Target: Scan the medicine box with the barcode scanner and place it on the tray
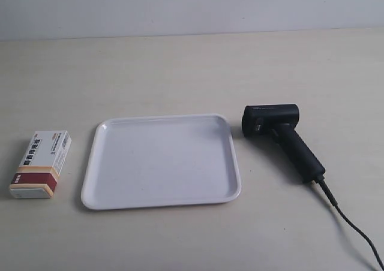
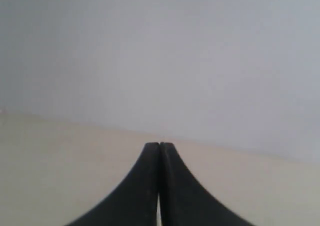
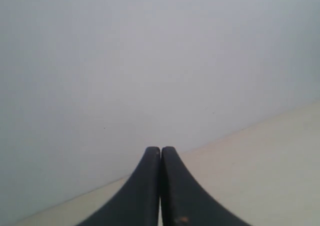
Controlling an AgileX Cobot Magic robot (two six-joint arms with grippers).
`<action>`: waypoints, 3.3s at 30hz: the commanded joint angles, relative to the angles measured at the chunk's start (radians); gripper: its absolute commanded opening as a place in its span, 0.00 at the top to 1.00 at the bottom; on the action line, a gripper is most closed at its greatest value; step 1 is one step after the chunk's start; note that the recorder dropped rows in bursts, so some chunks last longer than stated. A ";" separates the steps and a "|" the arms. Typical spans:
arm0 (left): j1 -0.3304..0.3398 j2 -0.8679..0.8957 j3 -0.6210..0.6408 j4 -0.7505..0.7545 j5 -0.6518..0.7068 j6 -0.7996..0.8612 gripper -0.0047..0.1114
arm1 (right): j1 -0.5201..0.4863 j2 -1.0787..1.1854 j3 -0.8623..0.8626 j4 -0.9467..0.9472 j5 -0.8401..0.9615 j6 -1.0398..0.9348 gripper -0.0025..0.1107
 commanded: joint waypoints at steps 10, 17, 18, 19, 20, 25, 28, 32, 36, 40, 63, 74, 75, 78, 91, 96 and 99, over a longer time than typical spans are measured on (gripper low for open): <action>-0.111 0.999 -0.282 0.090 0.110 0.026 0.39 | -0.007 0.095 -0.038 0.000 0.008 -0.041 0.98; -0.117 1.206 -0.310 0.107 -0.006 0.034 0.08 | -0.007 0.112 -0.038 0.000 0.002 -0.063 0.98; -0.117 1.228 -0.310 0.109 -0.027 0.034 0.09 | -0.007 0.112 -0.038 0.000 0.000 -0.063 0.98; -0.119 1.246 -0.310 0.118 -0.046 0.034 0.11 | -0.007 0.112 -0.038 0.000 -0.002 -0.063 0.98; -0.119 1.259 -0.310 0.143 -0.056 0.034 0.14 | -0.007 0.112 -0.038 0.000 -0.002 -0.063 0.98; -0.119 1.311 -0.310 0.253 -0.061 0.026 0.36 | -0.007 0.112 -0.038 0.000 -0.002 -0.063 0.98; -0.119 1.309 -0.310 0.291 -0.068 0.026 0.56 | -0.007 0.112 -0.038 0.000 -0.002 -0.063 0.98; -0.119 1.251 -0.319 0.392 -0.073 -0.013 0.96 | -0.007 0.140 -0.041 0.000 -0.009 -0.063 0.98; -0.119 1.172 -0.367 0.784 -0.066 -0.272 0.96 | 0.036 0.302 -0.080 0.012 -0.009 -0.063 0.98; -0.146 1.140 -0.461 1.586 -0.279 -0.769 0.96 | 0.132 0.597 -0.186 0.005 -0.009 -0.064 0.96; -0.282 1.343 -0.707 1.947 -0.456 -0.882 0.96 | 0.307 1.824 -0.712 -0.071 -0.009 -0.405 0.11; -0.282 1.371 -0.707 1.954 -0.411 -0.882 0.96 | 0.307 1.829 -0.718 -0.071 -0.028 -0.515 0.70; -0.282 1.371 -0.707 1.958 -0.411 -0.884 0.96 | 0.307 1.811 -0.718 -0.071 -0.009 -0.519 0.76; -0.282 1.371 -0.707 1.965 -0.407 -0.886 0.96 | 0.307 1.738 -0.718 -0.071 0.078 -0.551 0.90; -0.282 1.371 -0.707 2.003 -0.401 -0.896 0.96 | 0.307 1.468 -0.716 -0.338 0.344 -0.425 0.98; -0.282 1.371 -0.707 2.028 -0.401 -0.896 0.96 | 0.307 1.465 -0.716 -0.400 0.344 -0.396 0.98; -0.282 1.371 -0.707 2.030 -0.401 -0.896 0.96 | 0.307 1.465 -0.716 -0.461 0.338 -0.338 0.98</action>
